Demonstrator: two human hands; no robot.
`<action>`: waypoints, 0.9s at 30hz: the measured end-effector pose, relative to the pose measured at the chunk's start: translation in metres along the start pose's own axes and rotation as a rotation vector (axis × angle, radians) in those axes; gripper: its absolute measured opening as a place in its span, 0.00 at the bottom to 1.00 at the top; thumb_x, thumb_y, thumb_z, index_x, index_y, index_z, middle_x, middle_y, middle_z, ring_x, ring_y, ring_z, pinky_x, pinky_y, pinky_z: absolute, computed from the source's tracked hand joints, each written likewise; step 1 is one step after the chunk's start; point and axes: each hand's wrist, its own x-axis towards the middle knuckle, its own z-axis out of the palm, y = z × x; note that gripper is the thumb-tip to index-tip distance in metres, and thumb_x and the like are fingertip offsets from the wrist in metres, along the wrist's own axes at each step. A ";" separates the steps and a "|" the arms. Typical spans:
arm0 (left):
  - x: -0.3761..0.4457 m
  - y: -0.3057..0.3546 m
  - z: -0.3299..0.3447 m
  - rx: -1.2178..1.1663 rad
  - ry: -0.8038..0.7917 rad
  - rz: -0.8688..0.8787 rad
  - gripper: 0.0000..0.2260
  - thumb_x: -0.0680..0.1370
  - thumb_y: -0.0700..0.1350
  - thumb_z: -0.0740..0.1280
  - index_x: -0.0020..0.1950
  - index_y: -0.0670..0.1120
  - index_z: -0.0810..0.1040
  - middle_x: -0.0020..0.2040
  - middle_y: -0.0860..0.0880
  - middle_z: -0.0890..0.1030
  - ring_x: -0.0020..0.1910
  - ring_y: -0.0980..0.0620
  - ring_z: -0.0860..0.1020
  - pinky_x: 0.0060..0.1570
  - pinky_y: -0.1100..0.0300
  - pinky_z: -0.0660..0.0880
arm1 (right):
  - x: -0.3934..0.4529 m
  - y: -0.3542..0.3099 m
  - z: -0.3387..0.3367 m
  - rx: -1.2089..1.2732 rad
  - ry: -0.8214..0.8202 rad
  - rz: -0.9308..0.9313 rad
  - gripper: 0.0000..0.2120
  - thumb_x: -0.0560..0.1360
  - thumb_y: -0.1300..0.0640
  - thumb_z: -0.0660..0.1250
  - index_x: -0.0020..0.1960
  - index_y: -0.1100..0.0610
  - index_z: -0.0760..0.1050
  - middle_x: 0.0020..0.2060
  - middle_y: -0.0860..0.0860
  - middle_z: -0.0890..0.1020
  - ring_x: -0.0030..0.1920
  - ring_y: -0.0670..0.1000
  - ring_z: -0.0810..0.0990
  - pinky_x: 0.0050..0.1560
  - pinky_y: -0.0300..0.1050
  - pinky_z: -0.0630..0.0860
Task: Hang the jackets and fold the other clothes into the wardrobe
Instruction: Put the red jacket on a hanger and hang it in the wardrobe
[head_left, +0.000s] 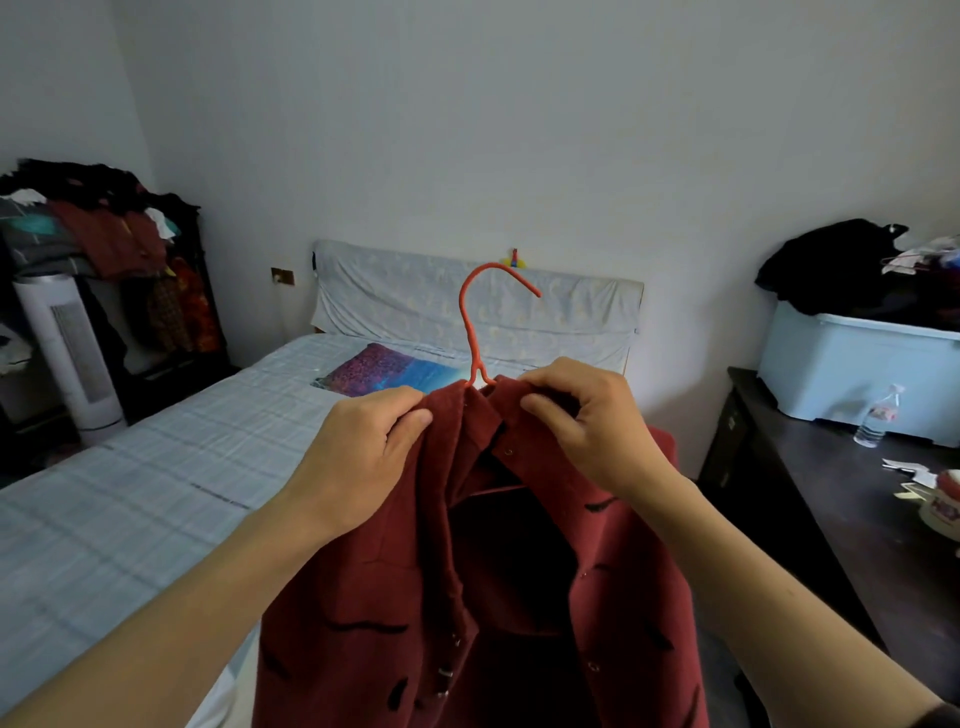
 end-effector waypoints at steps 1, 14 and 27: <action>0.001 0.006 0.001 -0.026 -0.001 -0.008 0.14 0.80 0.53 0.62 0.51 0.45 0.81 0.38 0.52 0.81 0.37 0.51 0.79 0.41 0.52 0.75 | 0.001 -0.002 0.000 0.003 -0.005 -0.017 0.07 0.74 0.61 0.70 0.51 0.57 0.83 0.42 0.48 0.83 0.44 0.45 0.81 0.49 0.40 0.75; 0.027 0.032 0.014 -0.204 -0.247 -0.225 0.14 0.78 0.56 0.68 0.51 0.46 0.83 0.44 0.48 0.84 0.43 0.49 0.82 0.52 0.41 0.76 | -0.001 -0.011 0.002 0.122 -0.085 -0.017 0.08 0.74 0.63 0.72 0.51 0.55 0.84 0.43 0.45 0.84 0.46 0.45 0.82 0.49 0.41 0.77; 0.021 0.041 0.009 -0.385 -0.065 -0.435 0.30 0.66 0.67 0.66 0.45 0.39 0.82 0.44 0.31 0.80 0.39 0.47 0.75 0.51 0.36 0.75 | -0.067 0.012 0.052 -0.494 0.008 0.257 0.53 0.64 0.46 0.76 0.80 0.48 0.48 0.78 0.57 0.51 0.77 0.62 0.54 0.74 0.61 0.56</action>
